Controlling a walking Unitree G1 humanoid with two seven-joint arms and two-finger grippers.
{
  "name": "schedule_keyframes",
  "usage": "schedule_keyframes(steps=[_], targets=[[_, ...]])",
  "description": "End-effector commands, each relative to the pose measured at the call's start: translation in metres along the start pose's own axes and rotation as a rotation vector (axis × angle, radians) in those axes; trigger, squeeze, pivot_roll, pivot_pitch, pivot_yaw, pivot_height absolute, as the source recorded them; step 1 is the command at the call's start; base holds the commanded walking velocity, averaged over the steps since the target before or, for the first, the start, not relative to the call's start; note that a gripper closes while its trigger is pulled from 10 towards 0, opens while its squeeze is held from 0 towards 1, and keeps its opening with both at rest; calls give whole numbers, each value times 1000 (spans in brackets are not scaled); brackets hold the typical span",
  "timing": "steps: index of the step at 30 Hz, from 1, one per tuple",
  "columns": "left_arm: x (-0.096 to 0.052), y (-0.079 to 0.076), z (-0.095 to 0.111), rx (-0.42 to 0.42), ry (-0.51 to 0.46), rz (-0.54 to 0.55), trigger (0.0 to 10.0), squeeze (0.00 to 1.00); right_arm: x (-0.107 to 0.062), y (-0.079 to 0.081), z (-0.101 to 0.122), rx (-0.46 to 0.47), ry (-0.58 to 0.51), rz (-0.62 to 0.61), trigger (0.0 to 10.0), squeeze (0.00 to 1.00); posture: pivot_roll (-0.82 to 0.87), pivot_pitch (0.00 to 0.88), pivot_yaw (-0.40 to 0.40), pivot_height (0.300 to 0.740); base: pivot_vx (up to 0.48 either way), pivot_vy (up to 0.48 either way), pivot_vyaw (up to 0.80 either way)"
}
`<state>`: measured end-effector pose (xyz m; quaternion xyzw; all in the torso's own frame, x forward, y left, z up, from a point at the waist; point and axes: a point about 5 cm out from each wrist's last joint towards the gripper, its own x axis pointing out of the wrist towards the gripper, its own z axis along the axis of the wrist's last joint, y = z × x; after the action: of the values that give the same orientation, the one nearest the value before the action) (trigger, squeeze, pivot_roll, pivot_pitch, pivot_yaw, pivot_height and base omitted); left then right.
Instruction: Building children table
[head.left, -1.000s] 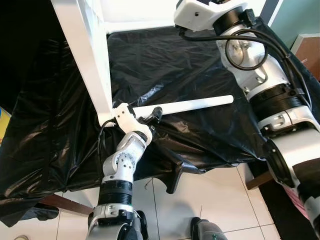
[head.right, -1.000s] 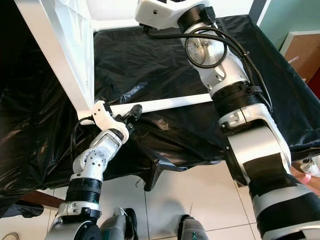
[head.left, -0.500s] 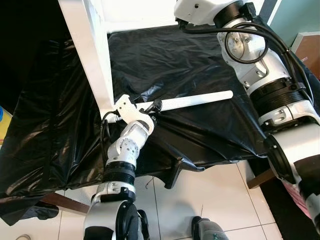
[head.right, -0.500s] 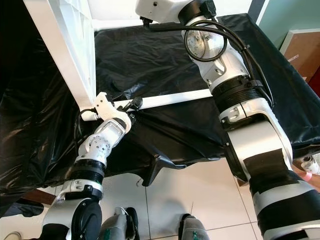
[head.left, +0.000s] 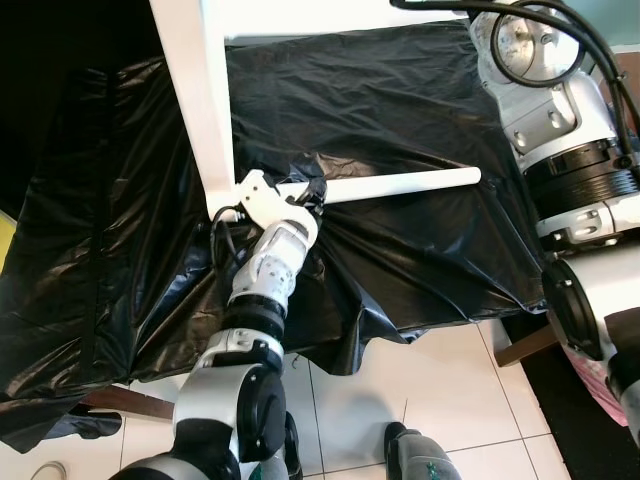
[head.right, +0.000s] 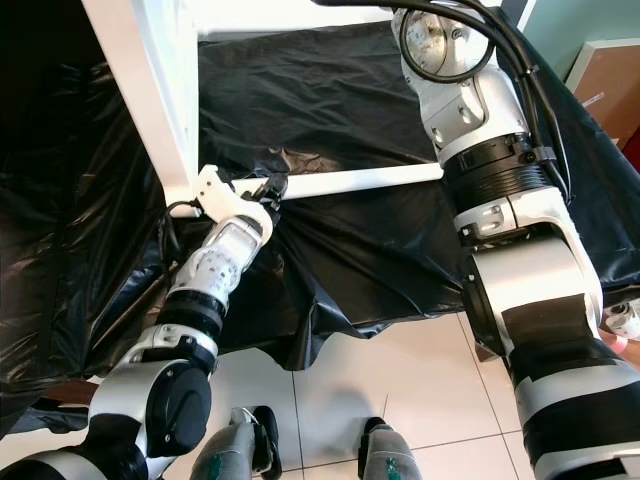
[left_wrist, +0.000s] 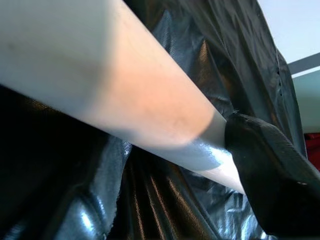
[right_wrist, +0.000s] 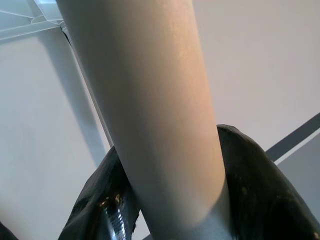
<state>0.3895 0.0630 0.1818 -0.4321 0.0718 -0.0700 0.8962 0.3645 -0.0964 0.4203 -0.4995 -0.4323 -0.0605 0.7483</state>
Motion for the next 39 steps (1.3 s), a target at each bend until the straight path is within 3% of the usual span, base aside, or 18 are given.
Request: schedule_keyframes(steps=[1,9,12,16,17,20,21,22,25,27,28,30,32,33,35,37,38,39], targets=[[3,-20,-10,3,-19,59,0,0,9,-31,17,235,-60,-161,0,0,-92,234,107,740,0,0,0],[7,-32,1,-31,-102,43,0,0,9,-34,18,277,-45,-138,0,0,-98,240,108,740,0,0,0],[6,-36,11,-37,-181,27,0,0,10,-37,17,292,-39,-137,0,0,-97,241,107,740,0,0,0],[-4,-42,35,-39,-375,-21,0,0,11,-41,16,294,-35,-133,0,0,-95,248,106,740,0,0,0],[-4,-42,35,-39,-375,-21,0,0,11,-41,16,294,-35,-133,0,0,-95,248,106,740,0,0,0],[-27,-65,64,8,-562,-138,0,0,13,-47,17,314,-39,-125,0,0,-86,247,95,740,0,0,0],[-29,-68,67,17,-578,-151,0,0,13,-48,17,316,-39,-125,0,0,-86,247,95,740,0,0,0],[-40,-80,80,64,-629,-230,0,0,13,-55,13,311,-34,-134,0,0,-86,245,87,740,0,0,0],[-64,-96,99,102,-711,-363,0,0,9,-66,5,289,-22,-146,0,0,-86,241,78,740,0,0,0],[-90,-112,113,170,-780,-475,0,0,2,-78,-6,257,-8,-173,0,0,-81,235,71,740,0,0,0],[-92,-114,114,177,-784,-485,0,0,1,-79,-7,257,-8,-177,0,0,-82,234,70,740,0,0,0],[-110,-129,129,241,-861,-574,0,0,-12,-86,-11,275,-24,-235,0,0,-65,227,57,740,0,0,0],[-119,-137,134,279,-896,-608,0,0,-22,-84,-15,300,-23,-269,0,0,-59,225,51,740,0,0,0],[-133,-152,140,354,-944,-695,0,0,-51,-65,-29,341,34,-294,0,0,-47,226,43,740,0,0,0],[-133,-152,140,354,-944,-695,0,0,-51,-65,-29,341,34,-294,0,0,-47,226,43,740,0,0,0],[-136,-155,141,365,-949,-712,0,0,-60,-59,-35,367,71,-302,0,0,-44,226,43,740,0,0,0],[-138,-157,142,400,-958,-727,0,0,-73,-50,-42,397,117,-329,0,0,-37,229,42,740,0,0,0],[-138,-157,142,400,-958,-727,0,0,-73,-50,-42,397,117,-329,0,0,-37,229,42,740,0,0,0]])
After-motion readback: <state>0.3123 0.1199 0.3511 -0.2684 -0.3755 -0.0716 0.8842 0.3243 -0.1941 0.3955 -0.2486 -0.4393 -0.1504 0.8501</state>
